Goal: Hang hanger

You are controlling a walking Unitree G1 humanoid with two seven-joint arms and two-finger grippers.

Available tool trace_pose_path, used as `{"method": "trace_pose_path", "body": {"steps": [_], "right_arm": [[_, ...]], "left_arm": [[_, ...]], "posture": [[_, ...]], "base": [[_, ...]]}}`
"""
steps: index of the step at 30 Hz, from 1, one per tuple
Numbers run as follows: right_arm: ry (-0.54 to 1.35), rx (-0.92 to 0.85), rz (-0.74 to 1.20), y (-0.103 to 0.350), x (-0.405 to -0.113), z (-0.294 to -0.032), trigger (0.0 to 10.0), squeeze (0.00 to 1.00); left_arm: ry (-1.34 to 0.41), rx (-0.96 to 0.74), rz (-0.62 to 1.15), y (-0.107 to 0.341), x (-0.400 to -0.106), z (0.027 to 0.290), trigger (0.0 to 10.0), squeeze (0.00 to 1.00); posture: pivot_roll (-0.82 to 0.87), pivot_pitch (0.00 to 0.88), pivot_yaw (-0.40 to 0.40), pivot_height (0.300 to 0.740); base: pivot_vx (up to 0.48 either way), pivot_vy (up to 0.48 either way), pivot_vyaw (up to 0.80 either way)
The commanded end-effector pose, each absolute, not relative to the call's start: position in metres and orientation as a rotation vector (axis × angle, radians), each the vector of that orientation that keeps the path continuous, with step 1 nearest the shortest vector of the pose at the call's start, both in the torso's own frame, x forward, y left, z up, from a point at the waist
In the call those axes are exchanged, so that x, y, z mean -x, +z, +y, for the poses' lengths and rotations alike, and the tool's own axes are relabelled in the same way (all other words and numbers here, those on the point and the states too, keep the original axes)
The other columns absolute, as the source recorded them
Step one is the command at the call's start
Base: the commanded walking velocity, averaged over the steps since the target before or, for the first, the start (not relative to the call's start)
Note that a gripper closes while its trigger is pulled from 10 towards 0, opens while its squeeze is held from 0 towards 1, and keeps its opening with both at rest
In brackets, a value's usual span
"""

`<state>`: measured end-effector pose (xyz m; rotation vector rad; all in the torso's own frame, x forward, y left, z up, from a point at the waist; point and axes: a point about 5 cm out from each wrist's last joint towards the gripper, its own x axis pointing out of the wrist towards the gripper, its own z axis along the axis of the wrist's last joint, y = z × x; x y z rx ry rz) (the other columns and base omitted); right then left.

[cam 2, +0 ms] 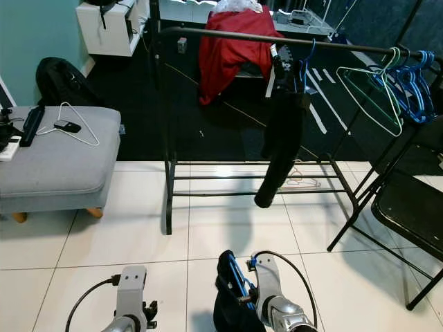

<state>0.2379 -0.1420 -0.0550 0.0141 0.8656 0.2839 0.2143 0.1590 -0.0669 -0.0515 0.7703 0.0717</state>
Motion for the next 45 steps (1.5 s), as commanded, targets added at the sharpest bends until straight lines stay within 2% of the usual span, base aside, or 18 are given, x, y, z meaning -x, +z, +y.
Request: {"method": "trace_pose_path", "body": {"steps": [1, 9, 18, 45], "right_arm": [[0.267, -0.047, 0.907, -0.0615, -0.2283, -0.1437, 10.0, 0.00], [0.239, -0.087, 0.908, -0.0628, -0.2264, -0.1425, 10.0, 0.00], [0.232, -0.100, 0.917, -0.0639, -0.2248, -0.1418, 10.0, 0.00], [0.196, -0.117, 0.900, -0.0651, -0.2229, -0.1406, 10.0, 0.00]], "left_arm": [[0.078, 0.051, 0.815, -0.0748, -0.2010, 0.1609, 10.0, 0.00], [0.040, 0.013, 0.844, -0.0798, -0.1920, 0.1546, 10.0, 0.00], [0.051, 0.016, 0.844, -0.0784, -0.1954, 0.1547, 10.0, 0.00], [0.051, 0.029, 0.856, -0.0778, -0.1972, 0.1613, 10.0, 0.00]], "posture": [[-0.06, 0.096, -0.119, 0.740], [-0.03, 0.127, -0.131, 0.740], [-0.03, 0.131, -0.138, 0.740], [-0.04, 0.087, -0.080, 0.740]], "base": [[0.000, 0.000, 0.00], [0.000, 0.000, 0.00], [0.000, 0.000, 0.00], [0.000, 0.000, 0.00]]}}
